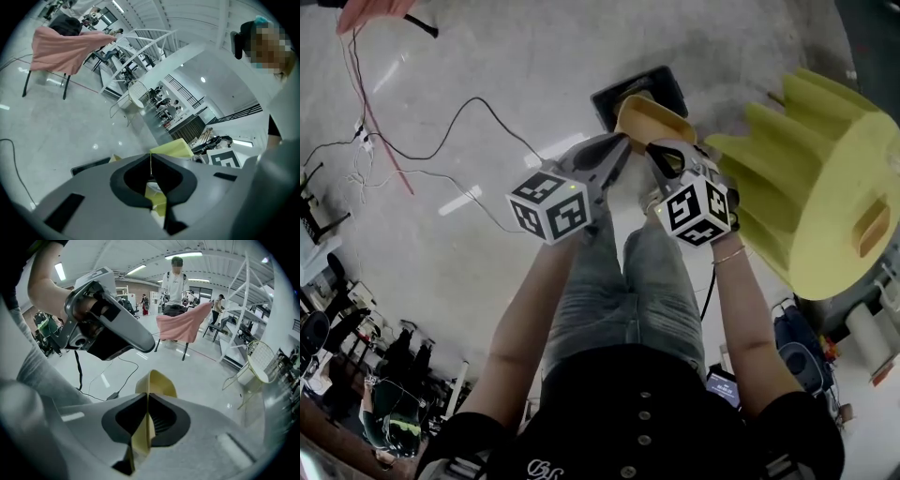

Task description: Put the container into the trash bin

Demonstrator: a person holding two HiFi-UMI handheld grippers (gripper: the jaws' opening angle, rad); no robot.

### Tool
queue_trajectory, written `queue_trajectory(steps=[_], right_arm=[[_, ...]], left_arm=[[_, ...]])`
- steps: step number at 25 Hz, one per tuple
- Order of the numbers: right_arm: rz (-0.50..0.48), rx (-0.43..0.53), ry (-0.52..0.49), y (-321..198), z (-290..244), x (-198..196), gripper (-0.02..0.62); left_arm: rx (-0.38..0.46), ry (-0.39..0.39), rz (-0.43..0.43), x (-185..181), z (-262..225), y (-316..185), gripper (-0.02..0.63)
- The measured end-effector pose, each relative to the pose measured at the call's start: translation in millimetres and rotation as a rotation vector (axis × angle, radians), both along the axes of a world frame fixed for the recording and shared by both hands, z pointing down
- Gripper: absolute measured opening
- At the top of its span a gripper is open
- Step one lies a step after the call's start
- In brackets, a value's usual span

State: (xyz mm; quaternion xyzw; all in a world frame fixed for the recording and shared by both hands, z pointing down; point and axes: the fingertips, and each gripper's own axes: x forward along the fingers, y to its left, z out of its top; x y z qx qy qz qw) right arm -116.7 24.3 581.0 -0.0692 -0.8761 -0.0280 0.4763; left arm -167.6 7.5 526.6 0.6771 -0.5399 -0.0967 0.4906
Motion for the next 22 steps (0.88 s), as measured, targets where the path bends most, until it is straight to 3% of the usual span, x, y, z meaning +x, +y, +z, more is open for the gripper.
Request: queue_trajectory(steps=[21, 22], right_arm=[[0.081, -0.082, 0.047, 3.2, 76.5, -16.7, 0.023], [0.086, -0.082, 0.049, 2.3, 77.5, -17.2, 0.063]], left_arm=[[-0.077, 0.040, -0.011, -11.0, 62.0, 5.8, 0.015], [-0.076, 0.039, -0.015, -12.4, 61.9, 6.0, 0.015]])
